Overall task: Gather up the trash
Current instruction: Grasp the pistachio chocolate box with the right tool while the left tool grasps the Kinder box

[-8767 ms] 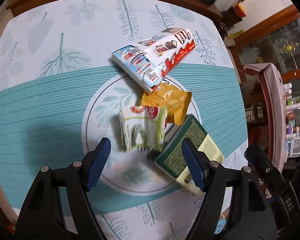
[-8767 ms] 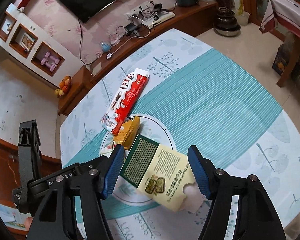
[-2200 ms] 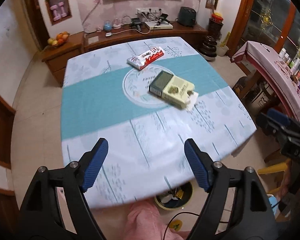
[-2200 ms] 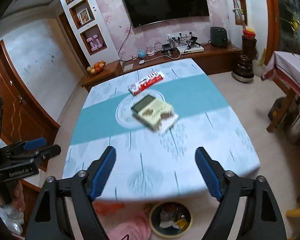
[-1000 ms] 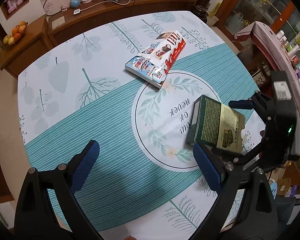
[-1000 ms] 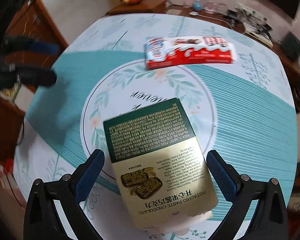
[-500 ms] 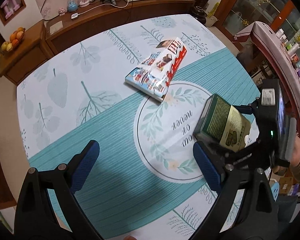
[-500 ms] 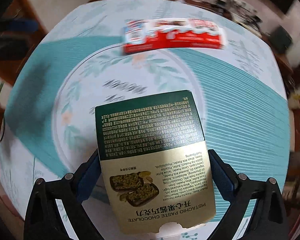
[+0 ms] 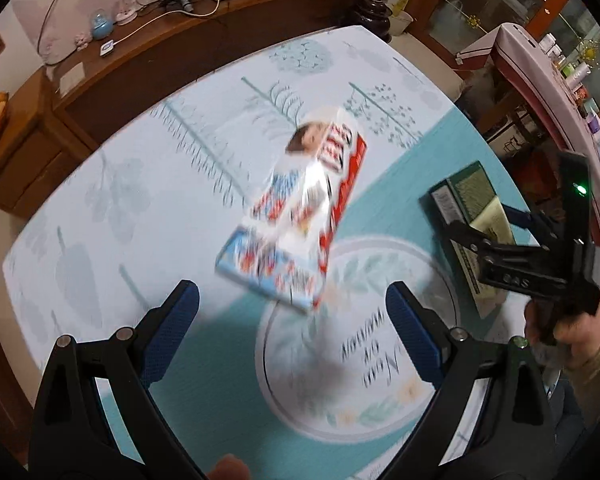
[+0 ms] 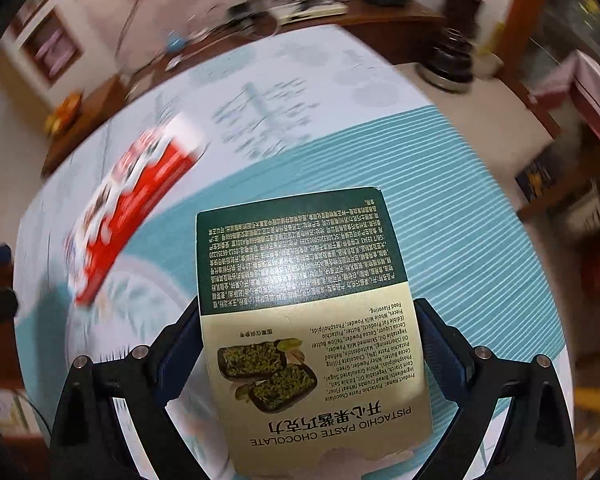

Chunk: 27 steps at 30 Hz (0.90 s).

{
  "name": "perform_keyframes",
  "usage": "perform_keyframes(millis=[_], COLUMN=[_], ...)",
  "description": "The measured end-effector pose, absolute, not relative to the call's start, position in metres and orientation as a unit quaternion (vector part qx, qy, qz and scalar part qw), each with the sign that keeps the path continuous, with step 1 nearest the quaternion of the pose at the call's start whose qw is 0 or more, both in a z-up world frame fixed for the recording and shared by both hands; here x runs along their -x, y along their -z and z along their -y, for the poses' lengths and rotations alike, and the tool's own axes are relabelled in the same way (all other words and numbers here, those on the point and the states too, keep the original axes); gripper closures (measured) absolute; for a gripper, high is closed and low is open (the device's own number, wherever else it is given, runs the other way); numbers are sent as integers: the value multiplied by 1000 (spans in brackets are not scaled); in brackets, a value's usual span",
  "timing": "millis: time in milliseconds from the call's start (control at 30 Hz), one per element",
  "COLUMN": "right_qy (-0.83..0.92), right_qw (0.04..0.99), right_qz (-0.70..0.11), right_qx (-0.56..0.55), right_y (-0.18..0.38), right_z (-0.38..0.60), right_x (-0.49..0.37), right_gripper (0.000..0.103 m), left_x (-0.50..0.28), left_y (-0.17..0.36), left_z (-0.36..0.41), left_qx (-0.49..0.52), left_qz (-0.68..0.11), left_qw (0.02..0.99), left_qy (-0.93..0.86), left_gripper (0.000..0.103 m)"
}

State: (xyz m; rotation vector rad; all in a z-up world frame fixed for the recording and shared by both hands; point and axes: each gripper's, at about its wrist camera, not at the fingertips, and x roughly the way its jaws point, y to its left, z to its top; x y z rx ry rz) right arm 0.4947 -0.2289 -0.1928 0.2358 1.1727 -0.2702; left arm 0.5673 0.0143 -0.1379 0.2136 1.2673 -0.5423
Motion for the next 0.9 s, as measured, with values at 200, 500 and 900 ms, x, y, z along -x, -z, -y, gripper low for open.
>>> perform_keyframes(millis=[200, 500, 900], right_qy=[141, 133, 118], right_qw=[822, 822, 819], right_qz=[-533, -536, -542], right_qx=[-146, -139, -148], right_y=[190, 192, 200], right_z=[243, 230, 220], right_x=[-492, -492, -493], right_gripper=[5, 5, 6], left_x=[-607, -622, -595], left_y=[174, 219, 214], left_z=[15, 36, 45], left_qx=[-131, -164, -176], left_qz=[-601, -620, -605], left_qw=[748, 727, 739], left_qy=[250, 243, 239], left_gripper=[10, 12, 42])
